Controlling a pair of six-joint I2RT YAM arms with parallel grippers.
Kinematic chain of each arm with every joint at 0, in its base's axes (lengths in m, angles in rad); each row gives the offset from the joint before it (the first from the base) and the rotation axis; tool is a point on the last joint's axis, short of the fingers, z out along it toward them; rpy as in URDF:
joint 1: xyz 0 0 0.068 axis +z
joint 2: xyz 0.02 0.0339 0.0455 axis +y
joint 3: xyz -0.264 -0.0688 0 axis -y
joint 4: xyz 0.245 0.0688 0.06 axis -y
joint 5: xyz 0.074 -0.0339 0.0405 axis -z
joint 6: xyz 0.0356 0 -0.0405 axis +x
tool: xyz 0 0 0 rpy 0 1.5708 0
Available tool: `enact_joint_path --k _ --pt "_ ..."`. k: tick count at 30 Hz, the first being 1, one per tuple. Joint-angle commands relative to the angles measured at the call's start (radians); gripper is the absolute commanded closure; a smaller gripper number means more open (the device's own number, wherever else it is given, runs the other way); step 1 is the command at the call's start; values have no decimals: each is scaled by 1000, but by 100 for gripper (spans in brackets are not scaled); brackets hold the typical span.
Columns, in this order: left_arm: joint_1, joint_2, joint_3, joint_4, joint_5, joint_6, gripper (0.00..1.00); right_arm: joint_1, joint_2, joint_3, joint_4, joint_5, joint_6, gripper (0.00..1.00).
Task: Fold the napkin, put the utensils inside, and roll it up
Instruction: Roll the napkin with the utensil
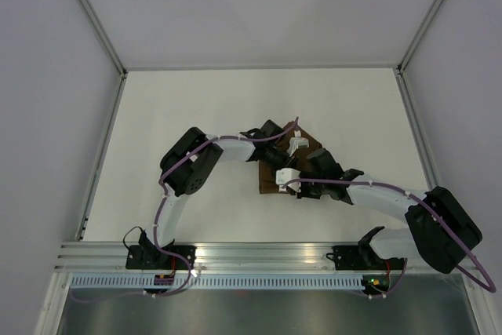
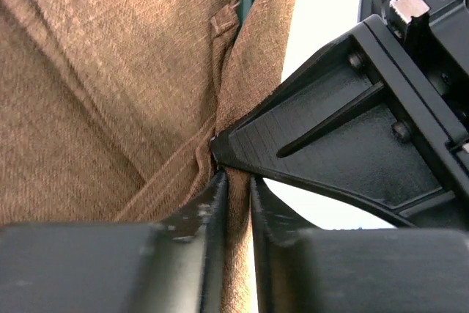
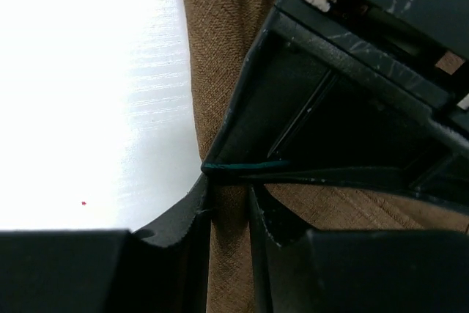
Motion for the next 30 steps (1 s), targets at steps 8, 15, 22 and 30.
enact_joint_path --k 8,15,22,30 --pt "31 -178 -50 -72 -236 -62 56 -34 140 134 -251 -110 -37 84" --pt "119 -353 -153 42 -478 -162 51 -161 334 336 -493 -297 -162 83" --pt "143 -580 -415 262 -761 -212 50 -262 613 577 -834 -409 -339 82" --pt "-107 -768 -649 493 -1213 33 46 -305 860 781 -1018 -434 -411 82"
